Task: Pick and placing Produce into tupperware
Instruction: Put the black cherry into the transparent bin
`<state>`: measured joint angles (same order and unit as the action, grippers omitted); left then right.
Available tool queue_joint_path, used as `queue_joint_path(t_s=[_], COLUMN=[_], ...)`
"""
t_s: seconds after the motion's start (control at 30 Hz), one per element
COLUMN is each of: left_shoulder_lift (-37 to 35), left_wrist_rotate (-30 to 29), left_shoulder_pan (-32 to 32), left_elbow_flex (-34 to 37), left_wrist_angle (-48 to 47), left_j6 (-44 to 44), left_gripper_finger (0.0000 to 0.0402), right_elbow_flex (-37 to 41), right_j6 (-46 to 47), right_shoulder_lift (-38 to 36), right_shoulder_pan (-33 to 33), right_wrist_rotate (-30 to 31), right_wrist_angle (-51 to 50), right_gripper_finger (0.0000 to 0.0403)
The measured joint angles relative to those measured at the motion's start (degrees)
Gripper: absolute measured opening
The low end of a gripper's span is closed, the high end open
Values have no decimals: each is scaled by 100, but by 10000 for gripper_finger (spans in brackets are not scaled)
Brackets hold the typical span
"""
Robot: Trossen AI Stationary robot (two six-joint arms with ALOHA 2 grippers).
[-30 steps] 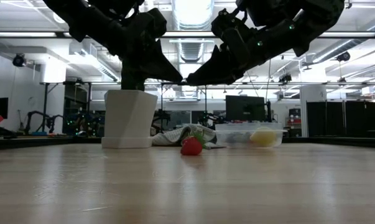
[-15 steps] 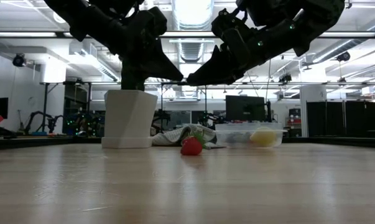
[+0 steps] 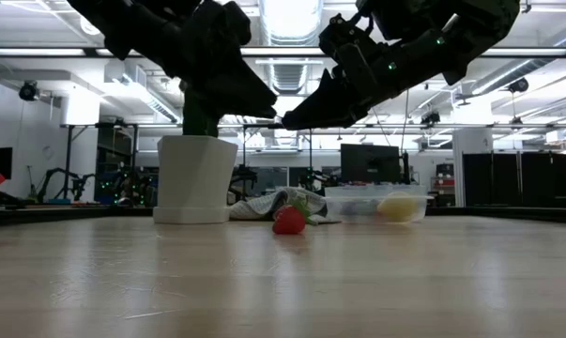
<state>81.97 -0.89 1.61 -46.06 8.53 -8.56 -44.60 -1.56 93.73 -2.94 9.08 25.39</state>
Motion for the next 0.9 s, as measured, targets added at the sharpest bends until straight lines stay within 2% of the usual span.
queue_joint_path(t_s=[0.17, 0.5, 0.77, 0.9], left_shoulder_lift=[-133, -945, -1696, -1856], left_wrist_rotate=[1, 46, 44, 14], left_shoulder_pan=[-2, 0, -1, -2], left_elbow_flex=[13, 22, 135, 144], left_wrist_angle=[-16, -423, -688, -782], left_j6=[2, 52, 52, 52], left_gripper_finger=[218, 221, 221, 221], right_elbow_flex=[0, 4, 4, 4], right_j6=[0, -44, -18, 123], right_shoulder_lift=[-26, -595, -1569, -2098], right_shoulder_pan=[19, 251, 645, 951], right_wrist_rotate=[55, 721, 1138, 1220], right_wrist_angle=[-136, -1058, -2525, -3406], right_gripper_finger=[92, 92, 92, 92])
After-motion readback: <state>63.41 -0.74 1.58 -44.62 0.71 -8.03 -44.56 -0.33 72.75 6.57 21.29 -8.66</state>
